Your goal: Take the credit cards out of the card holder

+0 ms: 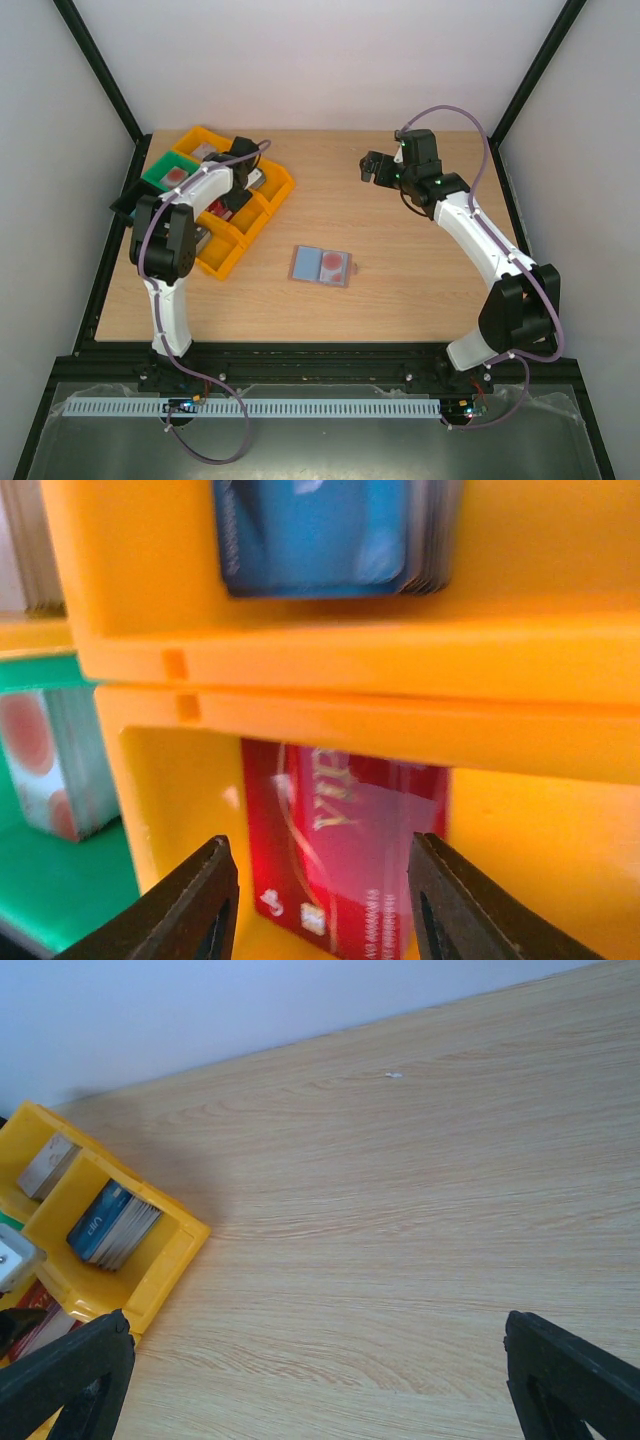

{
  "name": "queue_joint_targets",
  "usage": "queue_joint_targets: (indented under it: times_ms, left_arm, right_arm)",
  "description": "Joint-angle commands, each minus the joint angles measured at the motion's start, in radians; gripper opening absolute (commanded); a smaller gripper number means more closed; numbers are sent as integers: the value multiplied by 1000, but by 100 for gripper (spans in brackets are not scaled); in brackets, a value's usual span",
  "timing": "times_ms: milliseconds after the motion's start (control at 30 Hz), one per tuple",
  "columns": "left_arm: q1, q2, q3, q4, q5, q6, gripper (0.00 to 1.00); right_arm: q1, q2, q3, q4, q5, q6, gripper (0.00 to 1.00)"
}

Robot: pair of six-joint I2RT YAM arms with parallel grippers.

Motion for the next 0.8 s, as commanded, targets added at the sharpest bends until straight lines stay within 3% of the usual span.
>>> queue_joint_targets:
  times_ms: [0,100,233,300,467,767]
  left_arm:
    - [-3,-71,65,-73,237,-16,49]
    - [-3,-73,67,-82,334,-35,43]
    - [-3,-41,51,-101,360,-55,11]
    - [0,-24,37,-107,361,-62,3]
    - [13,-12,-9,-77,358,-77,2]
    - [47,48,-20,8,174,-99,2]
  right_arm:
    - [-5,-34,2,25,-14,-14,99]
    - [-5,-39,-2,25,-13,-12,99]
    - [-4,-49,-11,25,-9,-12,99]
    - [-6,-56,-17,25,-3,-12,99]
    - [-6,-63,-20,24,1,-17,99]
    - [-7,-63,-23,27,-1,-19,99]
